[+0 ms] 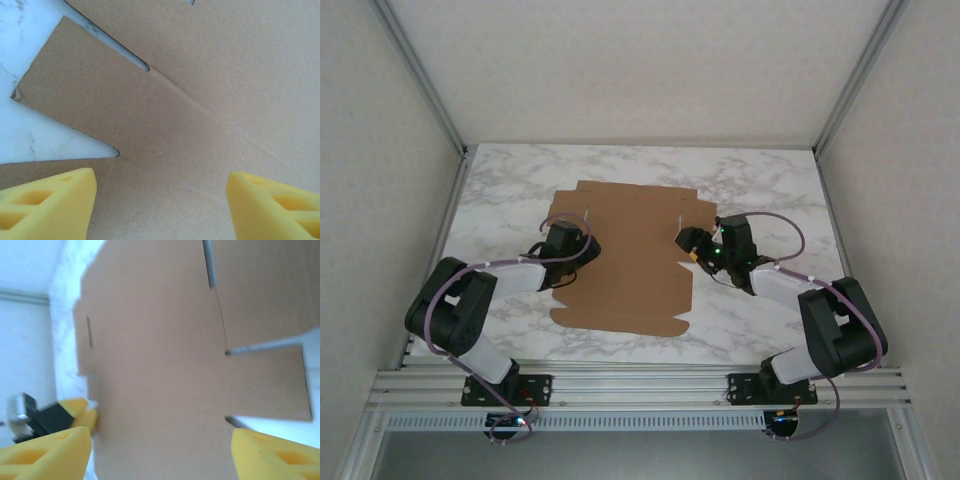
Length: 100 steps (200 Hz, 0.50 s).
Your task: Fold the paper box
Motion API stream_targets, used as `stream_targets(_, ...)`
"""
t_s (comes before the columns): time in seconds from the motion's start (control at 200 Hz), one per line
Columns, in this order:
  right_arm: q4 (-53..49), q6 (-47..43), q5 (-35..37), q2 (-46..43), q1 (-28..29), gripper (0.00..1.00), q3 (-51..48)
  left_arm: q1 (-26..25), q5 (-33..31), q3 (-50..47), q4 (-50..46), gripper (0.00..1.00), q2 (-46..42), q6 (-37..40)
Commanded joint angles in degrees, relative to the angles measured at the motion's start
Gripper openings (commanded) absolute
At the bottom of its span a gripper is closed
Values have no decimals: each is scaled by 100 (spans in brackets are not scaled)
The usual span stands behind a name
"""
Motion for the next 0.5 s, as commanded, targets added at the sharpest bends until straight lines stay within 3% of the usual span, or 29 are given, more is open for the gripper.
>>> stream_targets(0.0,1187,1046,78,296,-280,71,-212,-66,228,-206,-278,70,-24,-213)
stream_targets(0.16,1919,1857,36,1079,-513,69,-351,-66,322,-207,-174,70,-34,-262)
stream_targets(0.496,2277,1942,186,1743,-559,69,-235,-65,360,-220,-175,70,-60,-207)
